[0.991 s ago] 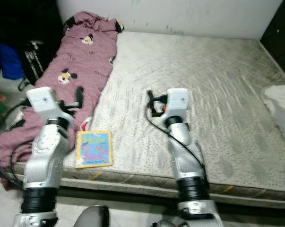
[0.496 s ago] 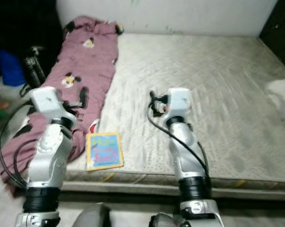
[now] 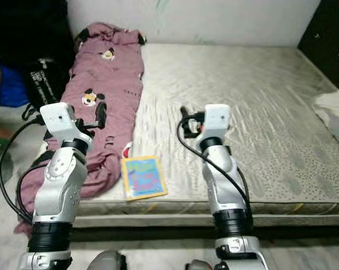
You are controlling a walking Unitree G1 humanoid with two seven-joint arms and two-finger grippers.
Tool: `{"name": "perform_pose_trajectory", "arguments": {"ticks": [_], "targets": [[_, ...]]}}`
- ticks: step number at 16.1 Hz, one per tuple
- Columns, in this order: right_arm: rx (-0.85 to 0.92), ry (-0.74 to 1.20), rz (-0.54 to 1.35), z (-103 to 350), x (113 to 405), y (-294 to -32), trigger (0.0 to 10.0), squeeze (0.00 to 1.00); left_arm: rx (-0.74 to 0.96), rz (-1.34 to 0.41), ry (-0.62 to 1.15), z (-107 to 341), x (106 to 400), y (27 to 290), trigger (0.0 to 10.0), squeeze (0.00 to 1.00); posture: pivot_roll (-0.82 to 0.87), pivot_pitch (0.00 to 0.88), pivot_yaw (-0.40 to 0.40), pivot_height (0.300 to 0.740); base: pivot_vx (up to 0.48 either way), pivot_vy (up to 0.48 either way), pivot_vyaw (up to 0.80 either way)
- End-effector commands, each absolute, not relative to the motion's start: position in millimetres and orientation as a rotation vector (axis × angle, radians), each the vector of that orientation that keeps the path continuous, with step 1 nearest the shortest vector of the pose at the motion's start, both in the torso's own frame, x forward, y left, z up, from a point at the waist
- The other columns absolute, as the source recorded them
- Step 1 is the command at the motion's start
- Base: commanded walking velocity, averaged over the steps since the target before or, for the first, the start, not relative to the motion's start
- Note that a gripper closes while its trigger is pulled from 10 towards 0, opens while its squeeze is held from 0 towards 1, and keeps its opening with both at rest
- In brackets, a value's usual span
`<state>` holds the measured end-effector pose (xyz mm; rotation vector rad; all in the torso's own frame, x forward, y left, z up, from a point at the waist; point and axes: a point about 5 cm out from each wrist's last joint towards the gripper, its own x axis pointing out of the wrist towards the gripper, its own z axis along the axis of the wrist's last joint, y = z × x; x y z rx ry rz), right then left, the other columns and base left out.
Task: Clean up the room
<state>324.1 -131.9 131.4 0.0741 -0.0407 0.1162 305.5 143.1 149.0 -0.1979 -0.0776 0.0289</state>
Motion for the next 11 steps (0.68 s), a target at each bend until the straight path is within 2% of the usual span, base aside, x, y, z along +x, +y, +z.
{"name": "perform_pose_trajectory", "arguments": {"ticks": [1, 3, 5, 9, 11], "targets": [[0.081, -0.054, 0.135, 135.4, 326.0, -124.4, 10.0, 0.00, -0.197, 0.052, -0.089, 154.1, 308.3, 150.4, 10.0, 0.00, 0.04, 0.000, -0.017, 0.740, 0.000, 0.480, 0.00], [0.077, -0.049, 0.136, 134.6, 327.3, -124.8, 10.0, 0.00, -0.137, 0.064, -0.119, 153.4, 310.3, 154.7, 10.0, 0.00, 0.03, 0.000, -0.020, 0.740, 0.000, 0.000, 0.00], [0.089, -0.051, 0.129, 134.8, 328.3, -125.7, 10.0, 0.00, -0.149, 0.044, -0.110, 150.2, 311.0, 153.2, 10.0, 0.00, 0.02, 0.000, -0.008, 0.740, 0.000, 0.000, 0.00], [0.078, -0.057, 0.138, 136.0, 323.6, -122.5, 10.0, 0.00, -0.143, 0.002, -0.098, 144.8, 307.0, 148.6, 10.0, 0.00, 0.01, 0.000, -0.003, 0.740, 0.000, 0.000, -0.66], [0.054, -0.034, 0.109, 126.2, 319.0, -130.5, 10.0, 0.00, -0.150, 0.009, -0.073, 136.6, 299.5, 149.4, 10.0, 0.00, 0.02, 0.000, -0.007, 0.740, 0.000, 0.000, 0.00]]}}
